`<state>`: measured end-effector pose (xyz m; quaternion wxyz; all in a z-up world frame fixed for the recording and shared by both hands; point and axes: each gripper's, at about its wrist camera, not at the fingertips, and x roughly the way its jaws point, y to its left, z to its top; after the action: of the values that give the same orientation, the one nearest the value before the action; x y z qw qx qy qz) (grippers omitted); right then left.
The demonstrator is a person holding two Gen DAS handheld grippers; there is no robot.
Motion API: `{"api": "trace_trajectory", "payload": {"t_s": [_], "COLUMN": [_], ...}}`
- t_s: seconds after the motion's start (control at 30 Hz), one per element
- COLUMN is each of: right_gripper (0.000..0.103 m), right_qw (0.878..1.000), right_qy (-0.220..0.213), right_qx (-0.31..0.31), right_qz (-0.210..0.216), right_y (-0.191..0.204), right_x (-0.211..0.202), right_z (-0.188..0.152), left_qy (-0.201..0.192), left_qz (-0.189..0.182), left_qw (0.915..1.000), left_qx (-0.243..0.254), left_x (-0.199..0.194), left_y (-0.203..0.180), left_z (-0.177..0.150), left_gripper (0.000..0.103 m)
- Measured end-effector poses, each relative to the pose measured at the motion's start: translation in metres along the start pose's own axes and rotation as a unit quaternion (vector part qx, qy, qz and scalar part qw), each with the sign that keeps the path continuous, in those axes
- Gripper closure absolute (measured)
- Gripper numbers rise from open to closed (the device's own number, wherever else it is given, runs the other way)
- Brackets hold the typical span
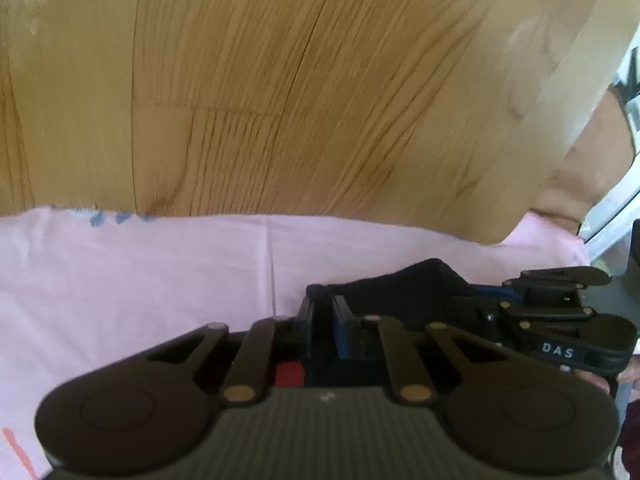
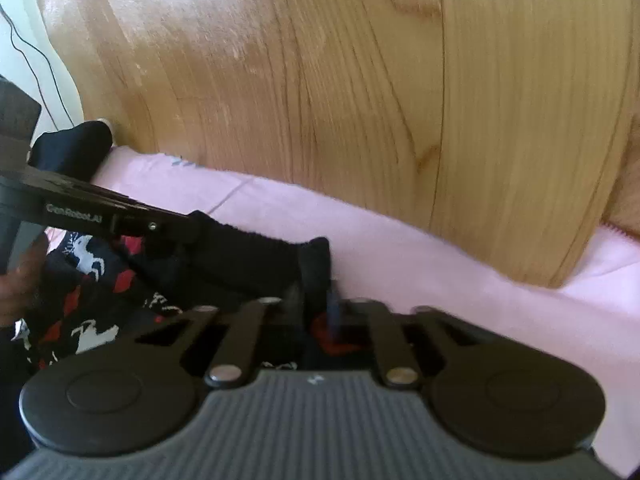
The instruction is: Fold small clothes
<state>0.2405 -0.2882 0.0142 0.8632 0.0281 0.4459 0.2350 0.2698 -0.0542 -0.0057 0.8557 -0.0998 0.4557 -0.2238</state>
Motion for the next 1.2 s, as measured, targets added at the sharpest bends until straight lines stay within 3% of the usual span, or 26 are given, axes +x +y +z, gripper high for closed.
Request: {"api": "trace_trajectory", "payload": {"t_s": [0.13, 0.27, 0.57, 0.7, 0.87, 0.97, 1.0, 1.03, 1.1, 1.2], "right_gripper": [0.091, 0.091, 0.091, 0.091, 0.091, 0.088, 0.084, 0.073, 0.062, 0.063], "right_qw": [0.999, 0.995, 0.986, 0.985, 0.986, 0.986, 0.986, 0.987, 0.991, 0.987], "right_qy": [-0.045, -0.099, -0.157, -0.164, -0.155, -0.155, -0.154, -0.146, -0.130, -0.163], "right_qx": [0.006, -0.015, -0.060, -0.042, 0.012, 0.032, 0.027, 0.022, 0.015, 0.010], "right_qz": [0.006, 0.014, -0.007, -0.032, -0.057, -0.061, -0.061, -0.056, -0.022, -0.003], "right_y": [0.009, 0.040, 0.123, 0.141, 0.159, 0.166, 0.166, 0.163, 0.158, 0.153], "right_x": [-0.051, -0.127, -0.251, -0.273, -0.248, -0.240, -0.241, -0.240, -0.248, -0.277], "right_z": [-0.004, -0.024, -0.133, -0.196, -0.253, -0.262, -0.262, -0.257, -0.253, -0.253], "left_qy": [-0.047, -0.086, -0.163, -0.148, -0.095, -0.083, -0.084, -0.089, -0.118, -0.166], "left_qz": [-0.012, -0.033, -0.073, -0.084, -0.060, -0.055, -0.058, -0.061, -0.062, -0.036], "left_qw": [0.9988, 0.9951, 0.9816, 0.9841, 0.9929, 0.9943, 0.9939, 0.9932, 0.9898, 0.9852], "left_qx": [0.009, 0.037, 0.068, 0.050, 0.038, 0.039, 0.041, 0.045, 0.051, 0.022], "left_x": [-0.043, -0.096, -0.201, -0.216, -0.191, -0.192, -0.197, -0.204, -0.222, -0.245], "left_y": [-0.010, -0.038, -0.078, -0.080, -0.077, -0.075, -0.074, -0.074, -0.072, -0.054], "left_z": [-0.002, -0.030, -0.161, -0.218, -0.275, -0.291, -0.291, -0.291, -0.290, -0.282], "left_gripper": [0.094, 0.094, 0.094, 0.094, 0.093, 0.089, 0.085, 0.082, 0.071, 0.050]}}
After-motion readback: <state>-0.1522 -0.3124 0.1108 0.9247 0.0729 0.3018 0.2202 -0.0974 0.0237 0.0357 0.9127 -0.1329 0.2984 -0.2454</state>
